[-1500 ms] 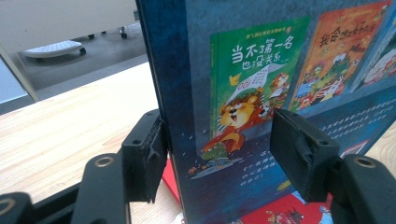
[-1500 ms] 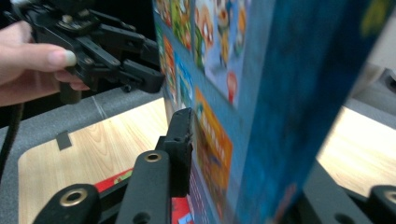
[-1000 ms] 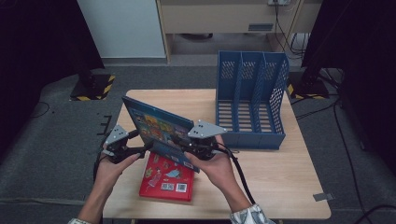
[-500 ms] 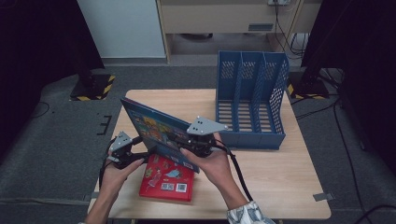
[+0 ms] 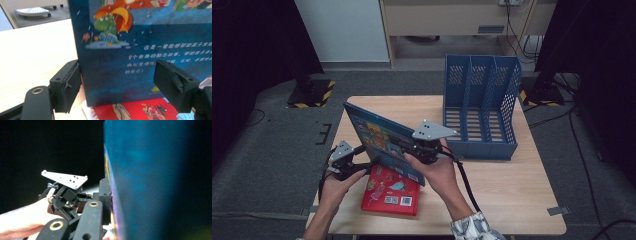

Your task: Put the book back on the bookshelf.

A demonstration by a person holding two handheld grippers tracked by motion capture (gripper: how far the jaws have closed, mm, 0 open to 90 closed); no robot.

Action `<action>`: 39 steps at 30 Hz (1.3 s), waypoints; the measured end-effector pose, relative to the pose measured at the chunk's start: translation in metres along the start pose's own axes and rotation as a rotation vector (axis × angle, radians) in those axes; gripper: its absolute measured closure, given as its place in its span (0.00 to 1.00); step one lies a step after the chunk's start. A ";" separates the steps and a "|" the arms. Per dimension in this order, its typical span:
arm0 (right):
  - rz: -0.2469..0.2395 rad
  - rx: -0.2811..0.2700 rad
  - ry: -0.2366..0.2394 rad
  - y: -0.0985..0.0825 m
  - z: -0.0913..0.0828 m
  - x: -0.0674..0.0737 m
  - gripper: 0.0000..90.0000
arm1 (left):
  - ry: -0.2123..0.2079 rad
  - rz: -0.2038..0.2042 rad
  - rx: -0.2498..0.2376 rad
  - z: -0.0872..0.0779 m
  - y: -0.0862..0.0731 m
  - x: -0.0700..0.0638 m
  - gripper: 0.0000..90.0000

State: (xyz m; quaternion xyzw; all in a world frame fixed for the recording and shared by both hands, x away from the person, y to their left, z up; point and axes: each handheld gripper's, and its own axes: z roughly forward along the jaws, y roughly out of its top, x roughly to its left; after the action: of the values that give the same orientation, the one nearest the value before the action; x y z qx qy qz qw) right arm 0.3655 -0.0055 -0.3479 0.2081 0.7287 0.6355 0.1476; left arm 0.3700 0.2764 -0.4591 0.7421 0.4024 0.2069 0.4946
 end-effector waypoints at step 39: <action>0.140 -0.019 -0.210 0.030 -0.063 -0.043 0.92 | 0.286 -0.068 0.289 -0.008 -0.062 0.068 0.03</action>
State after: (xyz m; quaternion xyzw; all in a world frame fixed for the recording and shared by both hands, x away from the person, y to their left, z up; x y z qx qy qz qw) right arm 0.3758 -0.0777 -0.3105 0.3222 0.6869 0.6259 0.1804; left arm 0.3798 0.3472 -0.5177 0.7543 0.5187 0.2338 0.3276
